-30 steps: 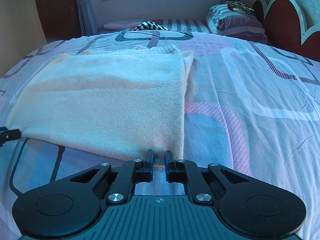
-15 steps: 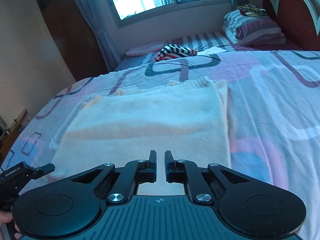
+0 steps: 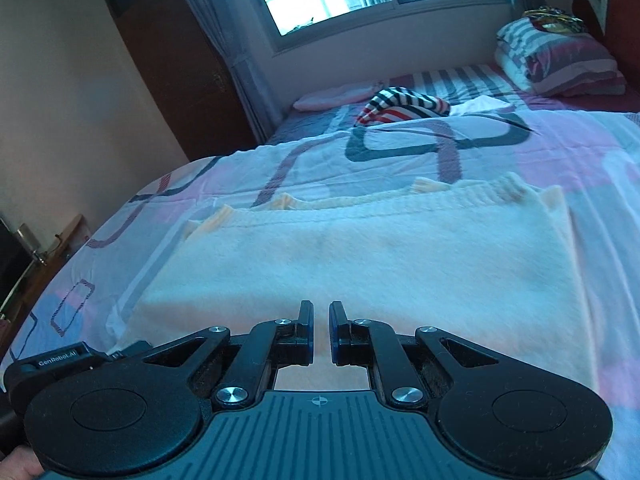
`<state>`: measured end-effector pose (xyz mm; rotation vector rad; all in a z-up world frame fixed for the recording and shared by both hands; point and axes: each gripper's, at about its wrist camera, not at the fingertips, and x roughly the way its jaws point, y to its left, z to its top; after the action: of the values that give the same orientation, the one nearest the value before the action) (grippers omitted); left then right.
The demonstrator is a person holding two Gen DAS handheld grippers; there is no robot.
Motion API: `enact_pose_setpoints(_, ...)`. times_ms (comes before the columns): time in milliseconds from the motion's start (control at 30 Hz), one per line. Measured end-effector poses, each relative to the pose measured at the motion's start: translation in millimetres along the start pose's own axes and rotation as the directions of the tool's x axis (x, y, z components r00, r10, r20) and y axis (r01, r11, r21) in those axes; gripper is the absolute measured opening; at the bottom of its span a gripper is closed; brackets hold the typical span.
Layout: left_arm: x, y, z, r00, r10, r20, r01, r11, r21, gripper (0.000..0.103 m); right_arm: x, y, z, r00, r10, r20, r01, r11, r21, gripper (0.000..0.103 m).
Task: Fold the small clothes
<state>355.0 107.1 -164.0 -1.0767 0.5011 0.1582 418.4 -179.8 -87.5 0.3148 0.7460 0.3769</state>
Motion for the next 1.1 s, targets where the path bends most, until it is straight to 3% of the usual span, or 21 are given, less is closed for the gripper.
enact_pose_setpoints(133,-0.2,1.0,-0.2,1.0,-0.021,-0.003,0.021,1.0,0.004,0.021,29.2,-2.8,-8.2,0.997,-0.036,-0.074,0.035,0.999,-0.017,0.008)
enact_pose_setpoints(233,1.0,-2.3,2.7,1.0,0.015,-0.019,-0.015,1.0,0.015,0.006,25.2,-1.6,-9.5,0.997,-0.044,-0.065,0.042,0.999,-0.019,0.008)
enact_pose_setpoints(333,-10.1,-6.2,4.2,0.999,-0.042,0.017,0.041,0.998,0.039,0.006,15.6,-0.1,-7.1,0.999,-0.032,-0.036,0.032,0.999,-0.002,0.008)
enact_pose_setpoints(433,-5.1,-2.3,1.7,1.0,-0.024,0.011,0.023,0.999,0.038,0.009,26.0,-4.0,-11.1,0.997,-0.04,-0.071,0.04,0.999,0.002,0.008)
enact_pose_setpoints(467,-2.8,1.3,1.4,1.0,-0.016,0.009,0.016,1.0,0.021,0.018,25.3,-2.3,-9.9,0.997,-0.042,-0.072,0.042,0.999,0.0,0.008)
enact_pose_setpoints(533,-2.5,5.0,1.0,1.0,-0.027,0.014,0.026,1.0,0.009,0.016,22.2,-0.3,-8.1,0.997,-0.041,-0.064,0.041,0.999,0.001,0.008)
enact_pose_setpoints(600,-2.1,2.0,2.3,1.0,0.002,0.002,-0.002,0.999,0.036,0.007,24.6,-0.7,-10.1,0.997,-0.044,-0.069,0.044,0.999,-0.004,0.008)
enact_pose_setpoints(733,-12.2,-22.0,5.6,0.999,-0.035,0.013,0.032,0.986,0.164,0.006,28.1,-4.2,-9.9,0.996,-0.053,-0.074,0.053,0.999,-0.001,0.001)
enact_pose_setpoints(900,-15.1,-81.5,1.4,0.995,-0.081,-0.05,0.093,0.931,0.352,0.006,9.5,-23.5,-5.7,0.999,-0.018,-0.035,0.023,0.991,0.131,0.001)
enact_pose_setpoints(1000,-15.0,-125.7,-16.3,0.987,-0.107,-0.116,0.15,0.862,0.484,0.006,-19.6,-45.7,-3.3,0.999,-0.042,0.035,0.033,0.977,0.21,0.001)
enact_pose_setpoints(1100,-9.9,-163.9,-48.5,0.967,-0.122,-0.223,0.232,0.783,0.577,0.006,-49.0,-79.0,-2.1,0.993,-0.088,0.076,0.062,0.953,0.297,0.001)
